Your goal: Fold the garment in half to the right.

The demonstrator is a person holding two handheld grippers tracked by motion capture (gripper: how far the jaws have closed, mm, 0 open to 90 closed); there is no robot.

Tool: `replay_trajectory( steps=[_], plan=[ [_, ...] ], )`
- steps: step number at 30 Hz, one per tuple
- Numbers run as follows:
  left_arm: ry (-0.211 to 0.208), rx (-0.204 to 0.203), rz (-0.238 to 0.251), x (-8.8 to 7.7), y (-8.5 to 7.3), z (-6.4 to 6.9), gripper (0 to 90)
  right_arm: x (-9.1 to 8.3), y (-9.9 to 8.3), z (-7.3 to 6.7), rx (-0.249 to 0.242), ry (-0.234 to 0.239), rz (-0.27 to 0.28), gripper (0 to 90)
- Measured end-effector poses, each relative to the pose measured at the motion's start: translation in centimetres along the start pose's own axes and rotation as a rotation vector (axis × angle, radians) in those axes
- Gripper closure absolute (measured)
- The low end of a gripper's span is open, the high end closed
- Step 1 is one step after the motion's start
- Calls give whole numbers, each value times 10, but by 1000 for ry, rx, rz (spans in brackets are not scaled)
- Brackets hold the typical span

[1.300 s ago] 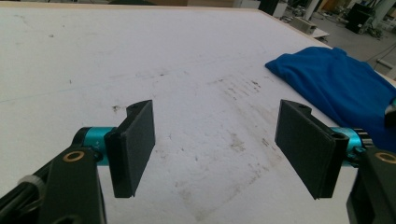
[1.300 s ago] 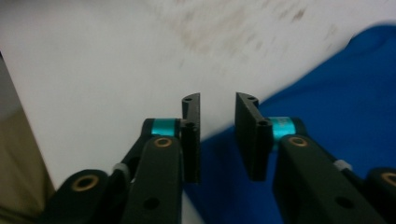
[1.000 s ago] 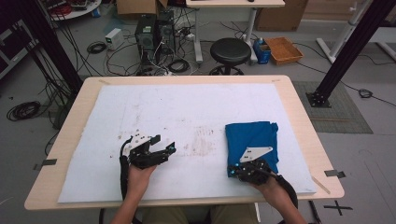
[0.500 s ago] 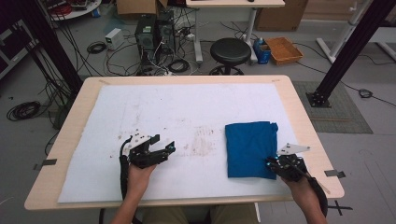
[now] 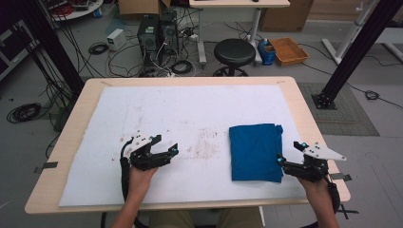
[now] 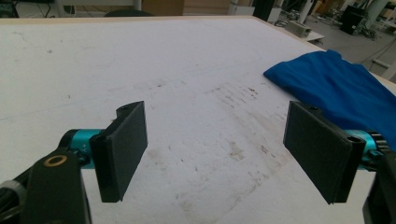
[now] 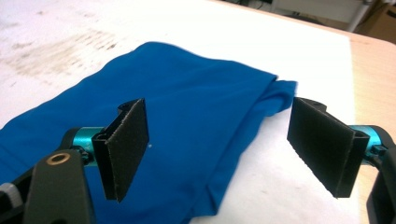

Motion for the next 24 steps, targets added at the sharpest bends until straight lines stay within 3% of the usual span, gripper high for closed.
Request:
replay_trajectory(
  steps=[6, 14, 24],
  plan=[
    [-8, 3, 2, -2, 0, 0, 217, -6, 1, 10, 61, -22, 15, 203],
    [-17, -4, 9, -7, -1, 0, 217, -8, 2, 7, 33, -28, 13, 203],
    [-14, -7, 19, -12, 0, -3, 218, -9, 4, 5, 48, -40, 19, 200]
  ],
)
Point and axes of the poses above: each handheld gripper's, and its own axes: x roughly forward along the jaws, y roughly out of its top, z roughly to its right, the point moved 10 cm from there along x, roughly forward along the jaws, and after that the axes turned 6 degrees about -y, right-handed, at the moved point
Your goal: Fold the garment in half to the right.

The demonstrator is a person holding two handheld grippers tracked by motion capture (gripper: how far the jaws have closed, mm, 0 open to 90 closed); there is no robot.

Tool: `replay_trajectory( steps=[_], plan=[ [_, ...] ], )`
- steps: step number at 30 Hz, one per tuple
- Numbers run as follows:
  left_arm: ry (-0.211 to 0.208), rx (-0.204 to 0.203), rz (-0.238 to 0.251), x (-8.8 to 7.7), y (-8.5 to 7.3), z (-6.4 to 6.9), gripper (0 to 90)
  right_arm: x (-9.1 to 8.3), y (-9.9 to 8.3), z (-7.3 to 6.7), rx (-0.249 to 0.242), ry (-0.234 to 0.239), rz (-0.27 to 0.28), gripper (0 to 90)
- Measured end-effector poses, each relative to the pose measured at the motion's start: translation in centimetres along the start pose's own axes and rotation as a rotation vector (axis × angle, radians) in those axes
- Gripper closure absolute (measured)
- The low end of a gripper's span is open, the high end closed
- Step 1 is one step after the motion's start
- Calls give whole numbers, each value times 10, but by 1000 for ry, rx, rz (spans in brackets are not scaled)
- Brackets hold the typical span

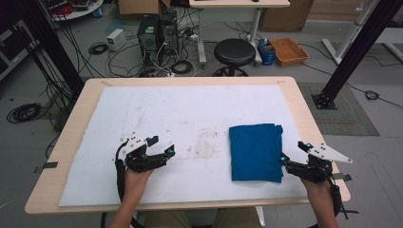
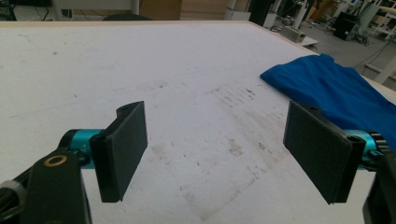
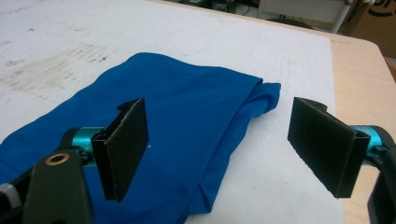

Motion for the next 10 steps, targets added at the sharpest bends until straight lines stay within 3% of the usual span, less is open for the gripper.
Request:
replay_trajectory(
  steps=[10],
  plan=[
    [3, -5, -5, 2, -2, -1, 218, 3, -2, -2, 0, 16, -11, 200]
  ],
)
Point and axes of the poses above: each handheld gripper's, and its own axes: x roughly forward along the jaws, y roughly out of its top, z roughly to its right, the point moved 10 cm from there along x, roughly forward along the jaws, and after that the axes turned 6 degrees about -y, right-handed, at the moved point
